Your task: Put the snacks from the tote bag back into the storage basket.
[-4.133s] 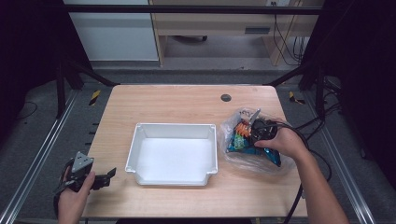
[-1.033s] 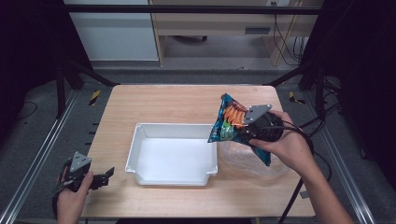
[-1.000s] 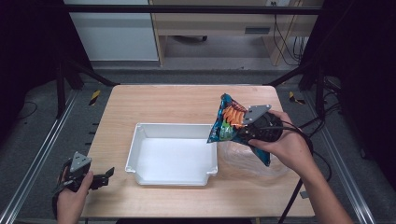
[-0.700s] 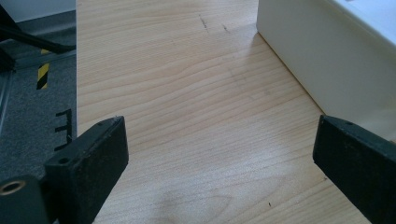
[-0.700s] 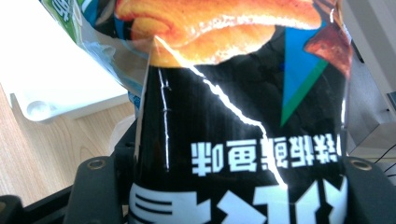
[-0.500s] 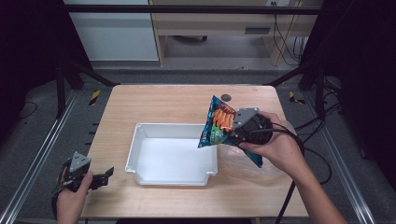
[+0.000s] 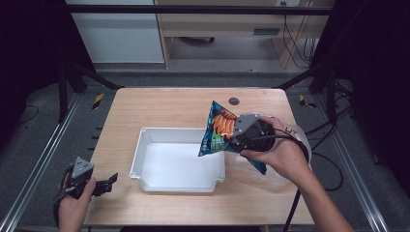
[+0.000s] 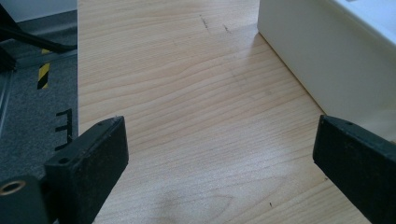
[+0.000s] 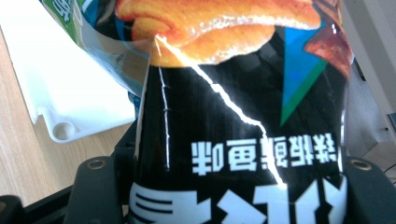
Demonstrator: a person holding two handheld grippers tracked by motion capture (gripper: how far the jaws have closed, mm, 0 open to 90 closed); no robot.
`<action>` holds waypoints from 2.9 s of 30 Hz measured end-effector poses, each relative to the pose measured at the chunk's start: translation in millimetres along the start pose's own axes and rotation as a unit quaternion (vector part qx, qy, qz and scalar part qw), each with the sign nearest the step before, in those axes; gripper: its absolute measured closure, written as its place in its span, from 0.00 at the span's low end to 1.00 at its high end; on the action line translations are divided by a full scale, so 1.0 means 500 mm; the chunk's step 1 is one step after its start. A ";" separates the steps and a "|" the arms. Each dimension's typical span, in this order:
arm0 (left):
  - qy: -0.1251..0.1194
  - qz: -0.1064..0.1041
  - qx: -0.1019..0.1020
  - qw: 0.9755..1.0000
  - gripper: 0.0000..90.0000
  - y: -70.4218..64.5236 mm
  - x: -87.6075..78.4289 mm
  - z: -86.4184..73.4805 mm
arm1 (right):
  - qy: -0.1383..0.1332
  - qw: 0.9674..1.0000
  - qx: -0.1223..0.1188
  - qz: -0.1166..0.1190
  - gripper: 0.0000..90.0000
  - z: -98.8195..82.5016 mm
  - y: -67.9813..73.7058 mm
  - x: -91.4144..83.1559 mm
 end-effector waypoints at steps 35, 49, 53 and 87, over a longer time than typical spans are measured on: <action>-0.002 0.000 -0.001 1.000 0.03 0.001 -0.001 0.000 | -0.022 0.999 -0.026 0.010 0.41 0.068 0.032 0.026; -0.001 0.001 0.000 1.000 0.03 0.001 -0.001 0.000 | -0.024 0.999 -0.038 0.016 0.41 0.091 0.042 0.044; -0.003 0.002 -0.001 1.000 0.03 0.001 -0.001 0.001 | -0.023 0.999 -0.040 0.019 0.41 0.098 0.045 0.050; -0.006 0.003 -0.006 1.000 0.03 0.004 -0.004 -0.001 | -0.033 0.998 -0.045 0.031 0.41 0.158 0.054 0.113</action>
Point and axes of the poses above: each handheld gripper's, and its own axes: x roughly forward along the jaws, z roughly out of its top, y roughly to its left, the point moved 3 cm from there along x, roughly forward along the jaws, and after that the axes turned 3 degrees about -x, right-handed, at the moved point
